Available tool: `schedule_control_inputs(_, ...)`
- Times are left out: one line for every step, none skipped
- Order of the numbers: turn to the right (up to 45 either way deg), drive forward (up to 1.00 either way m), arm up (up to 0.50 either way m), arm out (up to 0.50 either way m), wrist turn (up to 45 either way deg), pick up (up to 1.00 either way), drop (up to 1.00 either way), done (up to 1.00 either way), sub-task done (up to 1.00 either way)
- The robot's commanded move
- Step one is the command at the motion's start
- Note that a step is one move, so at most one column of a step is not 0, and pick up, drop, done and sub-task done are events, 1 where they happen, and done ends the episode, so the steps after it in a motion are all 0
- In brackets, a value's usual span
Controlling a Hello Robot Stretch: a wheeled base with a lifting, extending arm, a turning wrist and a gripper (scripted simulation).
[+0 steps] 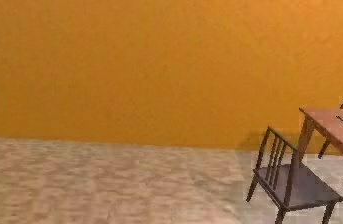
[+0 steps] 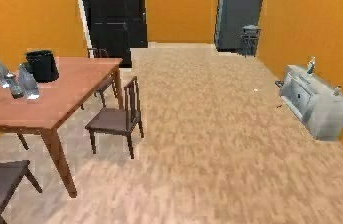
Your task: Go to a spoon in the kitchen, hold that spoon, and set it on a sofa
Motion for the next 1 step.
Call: schedule_control_inputs(-24.0, 0.00, 0.00, 0.00, 0.0, 0.00, 0.00, 0.00, 0.00)
